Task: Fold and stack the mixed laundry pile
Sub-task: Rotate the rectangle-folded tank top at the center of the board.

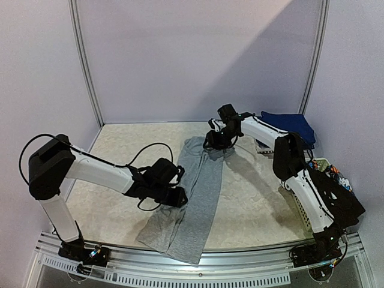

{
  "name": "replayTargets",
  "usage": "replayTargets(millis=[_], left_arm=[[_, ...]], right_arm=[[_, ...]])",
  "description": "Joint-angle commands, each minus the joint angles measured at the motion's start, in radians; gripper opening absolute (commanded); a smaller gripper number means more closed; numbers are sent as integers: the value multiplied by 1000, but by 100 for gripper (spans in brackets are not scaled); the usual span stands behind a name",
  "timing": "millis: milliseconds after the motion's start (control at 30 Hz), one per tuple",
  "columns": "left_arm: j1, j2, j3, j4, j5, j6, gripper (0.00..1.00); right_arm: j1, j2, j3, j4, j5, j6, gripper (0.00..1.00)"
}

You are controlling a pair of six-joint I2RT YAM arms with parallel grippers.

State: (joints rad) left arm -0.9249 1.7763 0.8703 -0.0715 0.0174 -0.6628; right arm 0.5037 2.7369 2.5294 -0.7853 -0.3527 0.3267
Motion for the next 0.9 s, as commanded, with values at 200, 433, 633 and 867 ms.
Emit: replayTargets(millis=[200, 433, 633, 867], left_arm=[[-81, 14, 65, -136, 1, -92, 34], [-83, -117, 126, -363, -197, -25, 47], [-87, -288, 51, -522, -302, -20, 68], [-117, -466, -78, -650, -263, -59, 68]], right_arm=[[15, -59, -47, 151, -49, -103, 64], [21, -251, -133, 208, -71, -133, 72], [60, -423, -363, 221, 60, -105, 83], [208, -826, -958, 318, 328, 17, 86]])
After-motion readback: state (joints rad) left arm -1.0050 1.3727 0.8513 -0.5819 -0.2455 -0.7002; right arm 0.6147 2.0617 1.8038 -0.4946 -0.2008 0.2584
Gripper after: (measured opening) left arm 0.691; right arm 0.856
